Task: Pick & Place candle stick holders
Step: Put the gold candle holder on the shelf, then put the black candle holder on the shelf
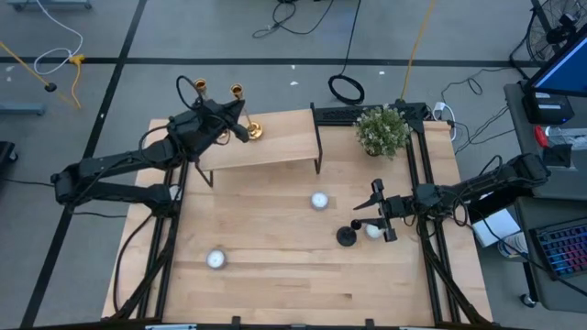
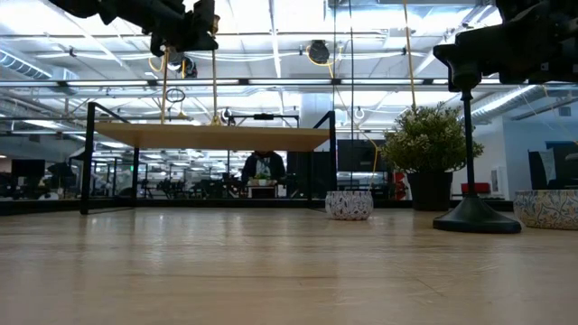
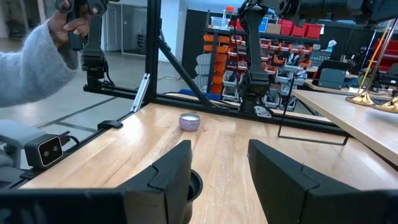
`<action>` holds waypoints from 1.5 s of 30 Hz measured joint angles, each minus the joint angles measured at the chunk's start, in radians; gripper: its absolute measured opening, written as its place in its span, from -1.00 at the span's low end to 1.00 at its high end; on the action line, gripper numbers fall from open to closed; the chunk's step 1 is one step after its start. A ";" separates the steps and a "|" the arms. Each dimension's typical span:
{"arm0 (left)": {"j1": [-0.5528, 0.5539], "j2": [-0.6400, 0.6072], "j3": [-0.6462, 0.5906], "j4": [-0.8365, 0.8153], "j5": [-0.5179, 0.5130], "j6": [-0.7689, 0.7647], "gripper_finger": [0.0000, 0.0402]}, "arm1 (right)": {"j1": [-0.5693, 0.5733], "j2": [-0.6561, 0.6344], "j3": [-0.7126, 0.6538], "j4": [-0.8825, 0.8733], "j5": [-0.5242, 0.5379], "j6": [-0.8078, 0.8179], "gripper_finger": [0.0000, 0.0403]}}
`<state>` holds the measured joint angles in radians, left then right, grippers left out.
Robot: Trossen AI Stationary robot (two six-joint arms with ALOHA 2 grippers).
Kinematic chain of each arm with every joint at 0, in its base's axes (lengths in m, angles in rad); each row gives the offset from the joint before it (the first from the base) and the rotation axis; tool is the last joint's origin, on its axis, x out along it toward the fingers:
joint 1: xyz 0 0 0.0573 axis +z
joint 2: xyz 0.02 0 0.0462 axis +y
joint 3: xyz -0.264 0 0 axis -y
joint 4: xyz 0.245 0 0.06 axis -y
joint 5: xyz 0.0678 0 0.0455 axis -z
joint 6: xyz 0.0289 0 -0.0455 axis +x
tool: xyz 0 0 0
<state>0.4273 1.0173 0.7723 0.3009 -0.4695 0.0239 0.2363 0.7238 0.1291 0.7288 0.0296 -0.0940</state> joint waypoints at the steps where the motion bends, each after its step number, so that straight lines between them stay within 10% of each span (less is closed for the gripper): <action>1: 0.003 0.005 0.000 0.005 -0.001 0.000 -0.86 | 0.000 0.000 0.000 0.000 0.000 -0.001 -0.23; 23: 0.057 0.051 0.000 0.010 0.062 -0.007 -0.85 | 0.000 0.000 0.000 0.014 0.001 -0.050 -0.23; 45: -0.026 0.010 0.000 -0.045 0.060 0.024 -0.18 | 0.015 0.000 0.000 0.038 -0.005 -0.037 -0.23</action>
<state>0.4017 1.0274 0.7723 0.2555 -0.4091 0.0476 0.2509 0.7242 0.1291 0.7667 0.0246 -0.1312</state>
